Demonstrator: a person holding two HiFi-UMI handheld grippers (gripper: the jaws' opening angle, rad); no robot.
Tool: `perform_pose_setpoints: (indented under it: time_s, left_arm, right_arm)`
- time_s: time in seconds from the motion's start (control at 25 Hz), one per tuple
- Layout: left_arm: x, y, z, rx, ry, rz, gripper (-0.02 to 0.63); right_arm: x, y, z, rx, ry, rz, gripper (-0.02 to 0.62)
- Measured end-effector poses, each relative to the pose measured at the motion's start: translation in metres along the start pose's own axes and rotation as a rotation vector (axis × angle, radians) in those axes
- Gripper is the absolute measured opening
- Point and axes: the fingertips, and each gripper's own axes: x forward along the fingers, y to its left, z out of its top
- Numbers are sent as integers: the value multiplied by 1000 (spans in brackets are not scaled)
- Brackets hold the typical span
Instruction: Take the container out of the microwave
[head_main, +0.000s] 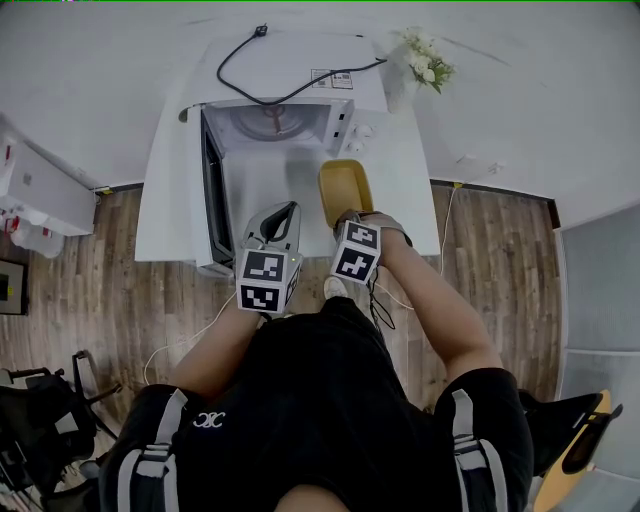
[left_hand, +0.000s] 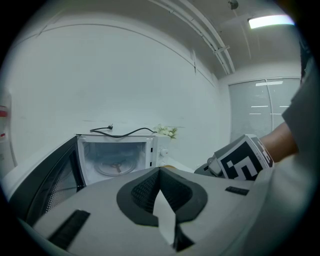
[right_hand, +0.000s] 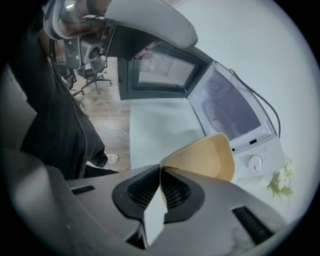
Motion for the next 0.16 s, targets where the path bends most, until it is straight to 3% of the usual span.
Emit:
perform_pose_setpoints:
  time_s: [0.16]
  left_arm:
    - [-2,1,-2,0,2,1,14]
  right_arm:
    - [0,0,4,-5,-4,-3,17]
